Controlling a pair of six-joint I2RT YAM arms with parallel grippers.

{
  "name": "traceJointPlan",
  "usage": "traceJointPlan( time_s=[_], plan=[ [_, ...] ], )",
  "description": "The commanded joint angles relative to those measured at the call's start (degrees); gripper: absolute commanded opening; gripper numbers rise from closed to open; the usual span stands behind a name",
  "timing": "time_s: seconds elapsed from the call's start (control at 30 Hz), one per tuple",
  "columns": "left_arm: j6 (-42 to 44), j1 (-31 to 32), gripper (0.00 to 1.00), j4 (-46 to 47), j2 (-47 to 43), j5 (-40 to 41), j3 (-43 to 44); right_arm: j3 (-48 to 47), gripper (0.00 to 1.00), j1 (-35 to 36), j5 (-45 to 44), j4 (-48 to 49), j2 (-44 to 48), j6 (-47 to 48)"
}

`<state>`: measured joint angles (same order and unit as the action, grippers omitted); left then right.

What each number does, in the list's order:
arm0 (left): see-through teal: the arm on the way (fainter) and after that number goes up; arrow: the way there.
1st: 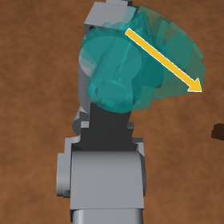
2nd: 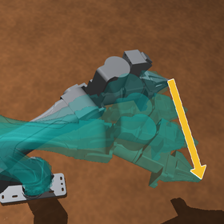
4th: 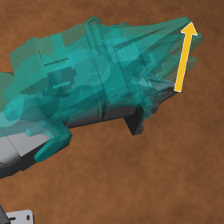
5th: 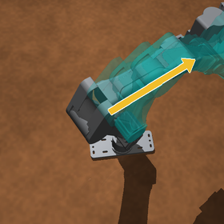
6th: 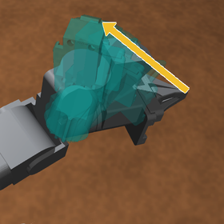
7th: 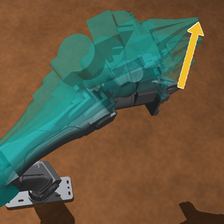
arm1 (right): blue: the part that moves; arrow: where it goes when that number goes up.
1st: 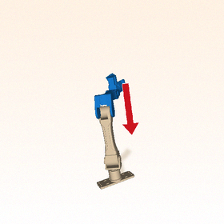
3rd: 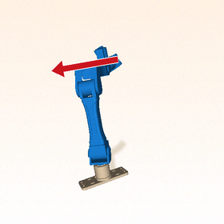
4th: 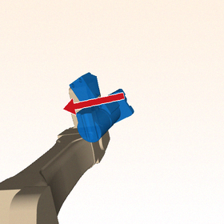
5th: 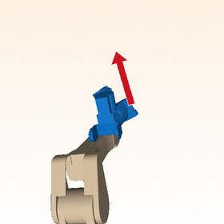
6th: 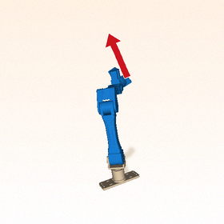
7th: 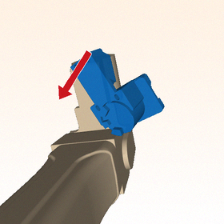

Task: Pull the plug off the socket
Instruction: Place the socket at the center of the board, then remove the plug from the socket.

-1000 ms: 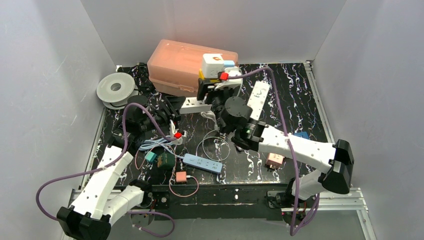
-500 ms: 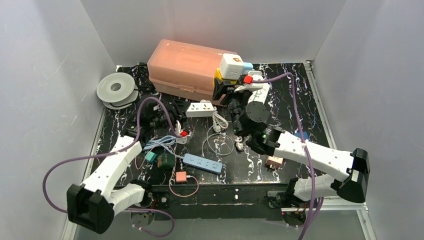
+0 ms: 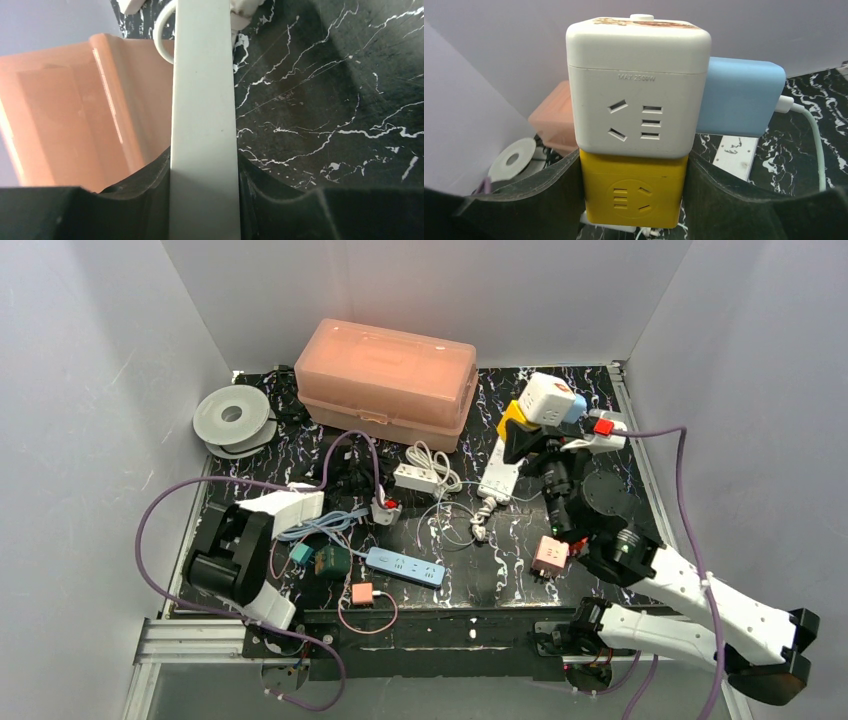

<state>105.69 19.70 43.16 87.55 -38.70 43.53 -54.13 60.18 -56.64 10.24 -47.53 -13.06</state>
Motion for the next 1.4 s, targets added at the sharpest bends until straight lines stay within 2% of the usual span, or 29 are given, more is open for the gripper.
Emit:
traceJointPlan(
  time_s=[0.0, 0.1, 0.13, 0.2, 0.23, 0.4, 0.5, 0.57, 0.63, 0.7, 0.8, 0.87, 0.93, 1.1, 1.17, 1.23, 1.37],
  plan=[
    [2.1, -0.4, 0.01, 3.0, 4.5, 2.4, 0.2, 1.6, 0.01, 0.0, 10.0, -6.5, 5.7, -4.8],
    [1.6, -0.5, 0.27, 1.1, 5.8, 3.6, -0.6, 1.9, 0.01, 0.0, 15.7, -8.9, 8.4, -5.4],
    [1.0, -0.5, 0.42, -0.1, 5.5, 4.0, -0.8, 1.5, 0.01, -0.1, 17.1, -9.9, 9.2, -6.0],
    [-0.3, -0.6, 0.87, -2.6, 4.9, 4.7, -0.9, 0.9, 0.01, -0.1, 19.6, -12.8, 10.1, -6.9],
    [-0.8, -0.8, 0.97, -3.4, 4.3, 4.5, -1.1, 0.4, 0.01, -0.1, 20.8, -13.7, 10.3, -7.2],
    [-6.8, -1.3, 0.98, -7.7, -1.4, 4.5, -0.7, -0.3, 0.01, -0.1, 24.1, -15.9, 10.1, -8.5],
    [-12.1, -2.1, 0.98, -15.6, -7.7, 3.1, 0.4, -0.1, 0.01, -0.1, 25.0, -16.0, 9.4, -8.6],
    [-14.1, -3.1, 0.98, -27.3, -13.5, 0.3, 2.5, -0.4, 0.01, 0.0, 25.1, -16.0, 8.9, -8.6],
    [-11.2, -4.3, 0.98, -45.9, -18.8, -4.7, 5.0, -0.9, 0.01, -0.1, 25.3, -16.0, 8.3, -8.4],
    [-9.7, -4.8, 0.98, -56.8, -23.1, -6.9, 6.6, -1.6, 0.01, -0.1, 25.3, -16.0, 7.8, -8.1],
    [-10.7, -4.8, 0.98, -65.8, -27.9, -7.7, 8.2, -2.6, 0.01, -0.1, 26.0, -16.3, 7.2, -7.8],
    [-14.6, -4.8, 0.98, -66.2, -29.8, -7.2, 8.8, -3.6, 0.01, -0.2, 27.1, -16.9, 6.8, -7.9],
    [-24.3, -4.9, 0.98, -64.6, -30.7, -6.8, 11.1, -3.7, 0.01, -0.2, 28.2, -16.6, 6.7, -8.0],
    [-63.4, -4.9, 0.98, -63.5, -27.3, -4.1, 27.0, -3.7, 0.01, -0.2, 34.3, -15.3, 6.7, -8.2],
    [-73.8, -4.9, 0.98, -64.5, -26.5, -6.7, 32.8, -3.7, 0.01, -0.2, 37.7, -14.6, 6.5, -7.8],
    [-83.2, -4.9, 0.98, -62.1, -26.7, -11.3, 34.9, -3.7, 0.01, -0.2, 41.4, -14.0, 6.3, -7.1],
    [-101.8, -4.9, 0.98, -50.4, -27.1, -19.3, 35.1, -3.7, 0.01, -0.2, 51.2, -12.6, 5.9, -5.2]
  ],
)
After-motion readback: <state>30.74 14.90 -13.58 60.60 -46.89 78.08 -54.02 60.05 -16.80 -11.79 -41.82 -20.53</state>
